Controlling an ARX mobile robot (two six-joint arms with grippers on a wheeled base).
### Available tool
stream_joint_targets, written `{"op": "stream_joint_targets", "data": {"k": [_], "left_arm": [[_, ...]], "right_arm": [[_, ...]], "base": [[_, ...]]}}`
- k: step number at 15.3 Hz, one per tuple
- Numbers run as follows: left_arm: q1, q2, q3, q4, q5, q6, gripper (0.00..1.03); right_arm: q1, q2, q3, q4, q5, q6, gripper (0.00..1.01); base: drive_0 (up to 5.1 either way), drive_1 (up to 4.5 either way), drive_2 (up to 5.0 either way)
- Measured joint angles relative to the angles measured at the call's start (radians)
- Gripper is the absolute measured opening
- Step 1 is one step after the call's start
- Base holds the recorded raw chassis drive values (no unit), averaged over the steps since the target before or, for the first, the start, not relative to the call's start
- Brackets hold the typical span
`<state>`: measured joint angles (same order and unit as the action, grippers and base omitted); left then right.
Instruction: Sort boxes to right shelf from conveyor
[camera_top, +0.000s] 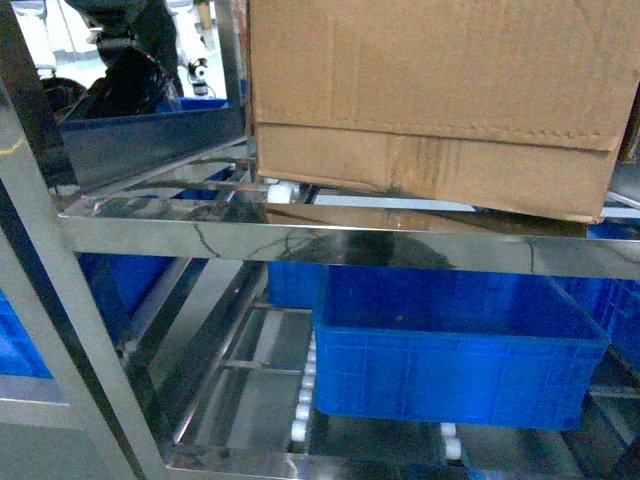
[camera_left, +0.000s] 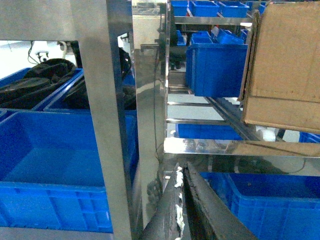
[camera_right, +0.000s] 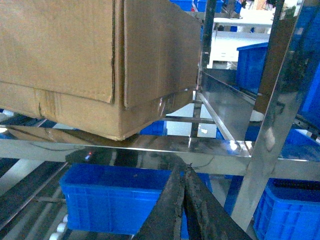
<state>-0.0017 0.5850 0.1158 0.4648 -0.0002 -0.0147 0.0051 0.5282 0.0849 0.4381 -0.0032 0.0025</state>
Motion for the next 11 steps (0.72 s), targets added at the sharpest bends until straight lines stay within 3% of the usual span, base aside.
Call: {"op": "stream_joint_targets", "data": {"k": [11], "left_arm": [[0.0, -0.297, -0.101, -0.171, 0.0, 0.0, 0.02]], "right_arm": [[0.0, -0.282, -0.071, -0.191, 0.0, 0.0, 0.02]], "base": [[0.0, 0.0, 0.0]]}}
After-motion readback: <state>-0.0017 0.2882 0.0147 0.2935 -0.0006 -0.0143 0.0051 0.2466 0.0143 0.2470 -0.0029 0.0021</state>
